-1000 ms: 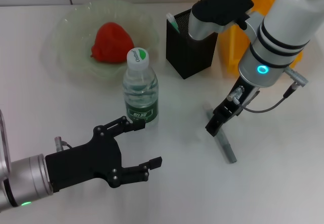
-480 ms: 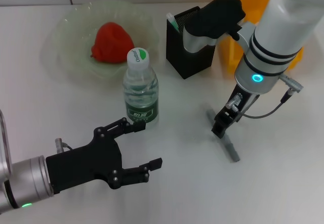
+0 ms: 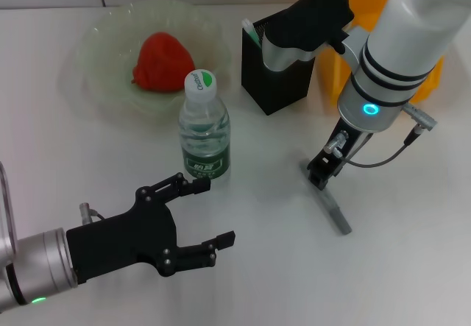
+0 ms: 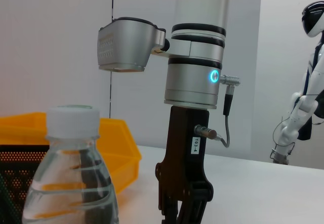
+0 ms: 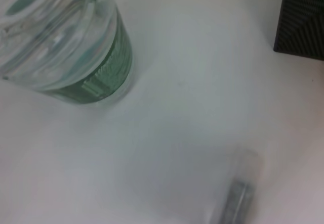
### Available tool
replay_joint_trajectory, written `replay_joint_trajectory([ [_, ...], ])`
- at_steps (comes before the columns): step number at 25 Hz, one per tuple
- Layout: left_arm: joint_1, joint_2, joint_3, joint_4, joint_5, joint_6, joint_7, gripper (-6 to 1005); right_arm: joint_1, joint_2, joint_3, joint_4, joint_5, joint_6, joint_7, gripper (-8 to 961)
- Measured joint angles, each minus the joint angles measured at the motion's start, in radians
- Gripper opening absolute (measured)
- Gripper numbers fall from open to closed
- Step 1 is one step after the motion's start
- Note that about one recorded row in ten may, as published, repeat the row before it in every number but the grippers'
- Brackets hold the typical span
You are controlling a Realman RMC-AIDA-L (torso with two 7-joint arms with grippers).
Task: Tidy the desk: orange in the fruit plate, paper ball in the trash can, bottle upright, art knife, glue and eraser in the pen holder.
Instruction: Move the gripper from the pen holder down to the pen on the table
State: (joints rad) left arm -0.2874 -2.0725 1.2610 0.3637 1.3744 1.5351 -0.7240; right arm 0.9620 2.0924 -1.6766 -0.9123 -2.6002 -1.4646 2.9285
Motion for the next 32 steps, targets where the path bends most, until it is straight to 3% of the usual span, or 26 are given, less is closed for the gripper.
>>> replay_joint_trajectory([
  [3, 0.000, 0.000, 0.000, 0.000, 0.000, -0.001, 0.000, 860, 0.000, 0.000, -0.001, 0.003, 0.000, 0.007, 0.005, 291],
  [32, 0.001, 0.000, 0.000, 0.000, 0.000, 0.000, 0.000, 860, 0.040, 0.000, 0.013, 0.080, 0.039, 0.065, 0.027, 291],
])
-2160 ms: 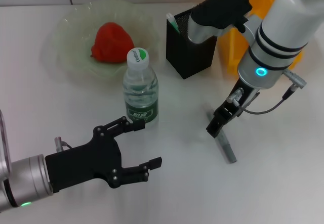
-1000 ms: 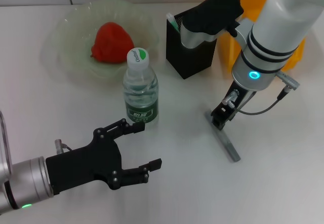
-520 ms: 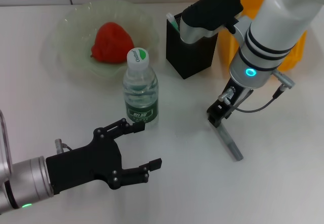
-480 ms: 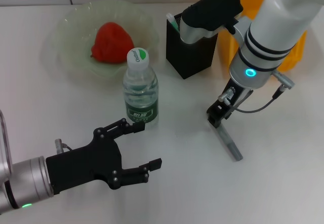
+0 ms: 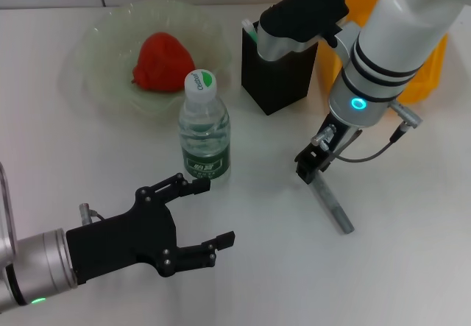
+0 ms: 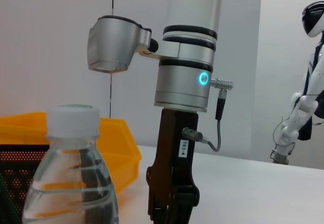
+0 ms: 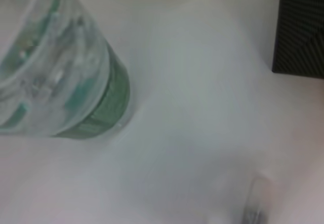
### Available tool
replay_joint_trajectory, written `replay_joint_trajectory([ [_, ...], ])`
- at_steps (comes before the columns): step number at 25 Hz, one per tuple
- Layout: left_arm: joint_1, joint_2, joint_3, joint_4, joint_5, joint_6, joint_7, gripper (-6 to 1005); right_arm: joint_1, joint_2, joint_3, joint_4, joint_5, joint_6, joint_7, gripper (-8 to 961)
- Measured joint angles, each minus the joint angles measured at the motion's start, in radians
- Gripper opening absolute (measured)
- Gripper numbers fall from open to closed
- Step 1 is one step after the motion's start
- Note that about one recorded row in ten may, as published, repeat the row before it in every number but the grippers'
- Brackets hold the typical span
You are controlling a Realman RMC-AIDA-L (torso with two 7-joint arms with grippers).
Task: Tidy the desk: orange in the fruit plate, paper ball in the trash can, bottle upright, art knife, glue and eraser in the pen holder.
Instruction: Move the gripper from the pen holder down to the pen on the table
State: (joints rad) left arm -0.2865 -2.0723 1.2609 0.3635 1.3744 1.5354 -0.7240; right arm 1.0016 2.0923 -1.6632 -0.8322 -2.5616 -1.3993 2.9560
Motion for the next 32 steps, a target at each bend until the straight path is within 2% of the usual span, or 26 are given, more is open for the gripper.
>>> replay_joint_trajectory([
  [32, 0.000, 0.000, 0.005, 0.000, 0.000, -0.003, 0.003, 859, 0.029, 0.000, -0.022, 0.096, 0.041, 0.066, -0.023, 284],
])
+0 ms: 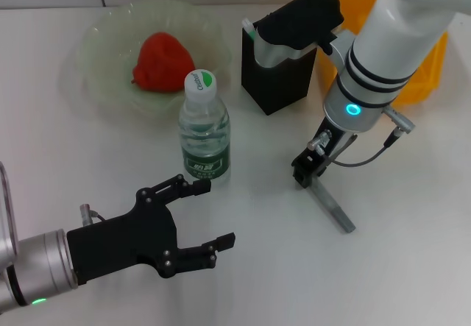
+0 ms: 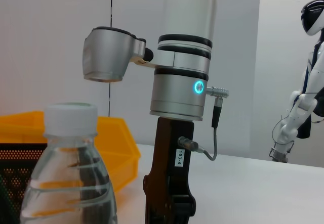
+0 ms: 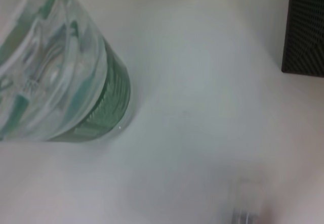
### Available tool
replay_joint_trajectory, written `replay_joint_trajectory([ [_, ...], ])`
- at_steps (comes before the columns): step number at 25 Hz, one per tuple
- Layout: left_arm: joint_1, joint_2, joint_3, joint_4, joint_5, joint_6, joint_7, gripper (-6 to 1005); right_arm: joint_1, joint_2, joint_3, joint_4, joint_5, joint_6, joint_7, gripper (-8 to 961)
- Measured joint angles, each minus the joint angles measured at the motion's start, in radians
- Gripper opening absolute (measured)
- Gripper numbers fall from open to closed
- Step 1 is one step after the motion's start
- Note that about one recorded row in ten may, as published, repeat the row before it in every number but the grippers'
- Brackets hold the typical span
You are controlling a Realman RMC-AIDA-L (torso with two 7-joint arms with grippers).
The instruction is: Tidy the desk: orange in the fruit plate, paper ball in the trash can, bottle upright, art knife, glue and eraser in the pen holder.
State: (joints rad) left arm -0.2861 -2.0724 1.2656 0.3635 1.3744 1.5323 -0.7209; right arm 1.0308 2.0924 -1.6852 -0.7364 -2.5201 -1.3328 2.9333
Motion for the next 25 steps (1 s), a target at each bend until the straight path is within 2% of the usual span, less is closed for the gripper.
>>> replay_joint_trajectory([
  [4, -0.001, 0.000, 0.000, 0.000, 0.000, -0.001, 0.007, 859, 0.011, 0.000, -0.025, 0.012, 0.000, -0.001, 0.000, 283],
  [10, -0.002, 0.000, 0.000, 0.000, -0.001, -0.001, 0.011, 859, 0.013, 0.000, -0.052, -0.005, 0.000, -0.017, -0.005, 169],
  [16, 0.001, 0.000, 0.000, 0.000, -0.002, 0.001, 0.011, 859, 0.011, -0.001, -0.066, -0.022, -0.006, -0.029, -0.005, 155],
  [21, 0.004, 0.000, 0.000, 0.000, -0.001, 0.002, 0.011, 859, -0.044, -0.009, -0.039, -0.135, -0.013, -0.061, -0.007, 145],
  [25, 0.005, 0.000, -0.002, 0.000, -0.001, 0.006, 0.011, 859, -0.089, -0.012, 0.043, -0.250, -0.049, -0.117, -0.022, 142],
])
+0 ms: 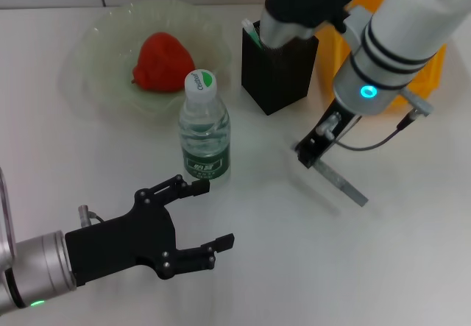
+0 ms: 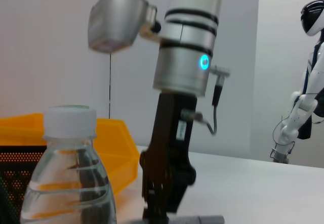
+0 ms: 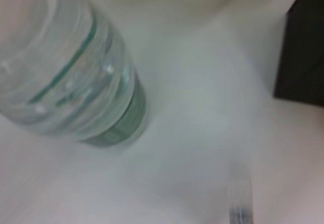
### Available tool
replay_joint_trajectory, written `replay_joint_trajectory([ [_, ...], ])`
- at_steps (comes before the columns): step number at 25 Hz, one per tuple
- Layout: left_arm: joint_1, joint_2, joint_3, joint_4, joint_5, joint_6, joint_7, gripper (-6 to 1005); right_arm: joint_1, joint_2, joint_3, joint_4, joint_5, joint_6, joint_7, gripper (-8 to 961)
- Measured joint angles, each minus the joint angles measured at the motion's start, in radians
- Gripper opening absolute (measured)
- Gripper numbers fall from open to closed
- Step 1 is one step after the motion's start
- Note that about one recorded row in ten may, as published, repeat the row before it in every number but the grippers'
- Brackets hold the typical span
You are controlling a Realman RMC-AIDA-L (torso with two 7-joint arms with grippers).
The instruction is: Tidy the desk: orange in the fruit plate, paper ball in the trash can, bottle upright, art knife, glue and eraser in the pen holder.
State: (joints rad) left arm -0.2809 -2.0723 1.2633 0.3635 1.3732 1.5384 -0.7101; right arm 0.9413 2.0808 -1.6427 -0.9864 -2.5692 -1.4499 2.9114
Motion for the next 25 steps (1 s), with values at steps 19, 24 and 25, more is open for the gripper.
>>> replay_joint_trajectory([
  [19, -0.007, 0.000, 0.006, 0.000, 0.001, 0.002, -0.007, 859, -0.548, 0.001, 0.460, -0.280, 0.984, 0.406, -1.006, 140],
  [24, -0.010, 0.000, 0.017, 0.000, 0.001, -0.001, -0.008, 859, -0.427, -0.019, 0.594, 0.177, 1.281, 0.295, -1.391, 139],
  [25, -0.010, 0.000, 0.018, 0.000, 0.001, -0.001, -0.008, 859, -0.384, -0.028, 0.630, 0.277, 1.289, 0.260, -1.440, 138],
])
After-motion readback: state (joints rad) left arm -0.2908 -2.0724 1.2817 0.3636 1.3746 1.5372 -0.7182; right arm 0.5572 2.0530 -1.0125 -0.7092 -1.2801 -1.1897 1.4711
